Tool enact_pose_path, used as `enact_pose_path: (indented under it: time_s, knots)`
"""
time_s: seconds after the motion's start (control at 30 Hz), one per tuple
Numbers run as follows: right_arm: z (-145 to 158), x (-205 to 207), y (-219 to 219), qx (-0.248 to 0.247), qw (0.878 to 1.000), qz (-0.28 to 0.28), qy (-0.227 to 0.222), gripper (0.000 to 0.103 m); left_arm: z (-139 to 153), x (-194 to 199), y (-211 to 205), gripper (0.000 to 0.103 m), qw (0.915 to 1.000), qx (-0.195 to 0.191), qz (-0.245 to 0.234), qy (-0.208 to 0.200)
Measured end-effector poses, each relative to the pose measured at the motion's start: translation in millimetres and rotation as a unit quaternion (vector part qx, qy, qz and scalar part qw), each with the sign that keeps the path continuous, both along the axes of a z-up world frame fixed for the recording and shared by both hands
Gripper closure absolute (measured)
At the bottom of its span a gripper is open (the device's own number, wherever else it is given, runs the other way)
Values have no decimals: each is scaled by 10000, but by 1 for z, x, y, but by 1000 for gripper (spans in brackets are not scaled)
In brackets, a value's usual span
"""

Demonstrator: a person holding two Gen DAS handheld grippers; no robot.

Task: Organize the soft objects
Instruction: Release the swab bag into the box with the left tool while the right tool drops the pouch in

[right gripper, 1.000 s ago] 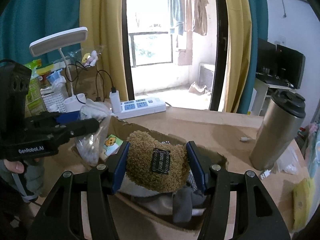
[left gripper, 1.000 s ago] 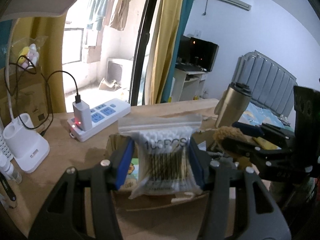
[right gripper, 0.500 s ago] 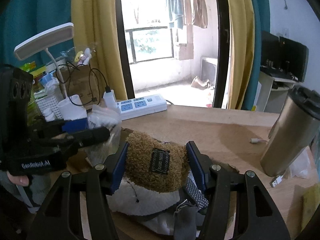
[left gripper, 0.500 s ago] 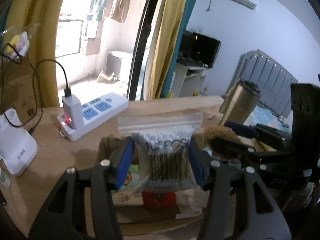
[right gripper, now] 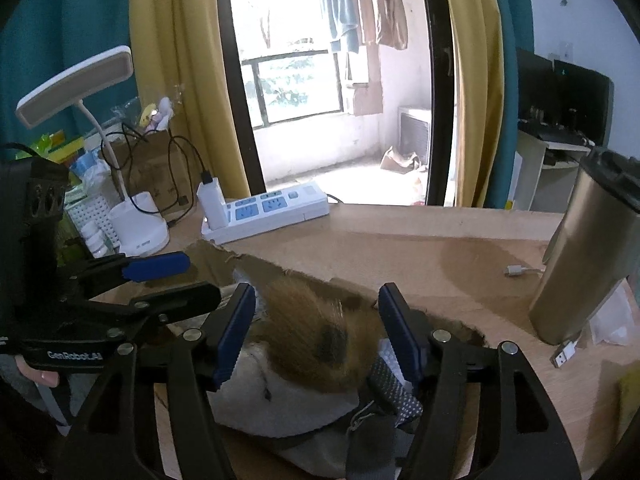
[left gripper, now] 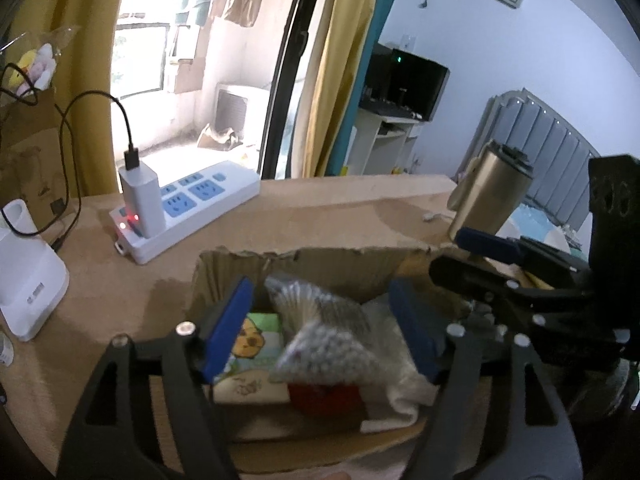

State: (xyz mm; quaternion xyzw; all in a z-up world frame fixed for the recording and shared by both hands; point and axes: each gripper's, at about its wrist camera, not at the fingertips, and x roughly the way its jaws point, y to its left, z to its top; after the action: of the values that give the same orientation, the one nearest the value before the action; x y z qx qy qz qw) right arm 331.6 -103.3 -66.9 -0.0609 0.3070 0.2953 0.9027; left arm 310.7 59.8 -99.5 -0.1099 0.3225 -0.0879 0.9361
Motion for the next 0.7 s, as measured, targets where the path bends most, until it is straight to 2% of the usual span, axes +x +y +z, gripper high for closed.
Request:
enact_pose_path:
  time_s: [0.27,0.7]
  knots:
    - [6,-7,-3,-64,9999,-79,-109,33,8,-9,8,27,9999,-67,104,-109]
    - [36,-52,3,-60,9990,-38,-438,33,45,-61,7,27,9979,21,88,-646]
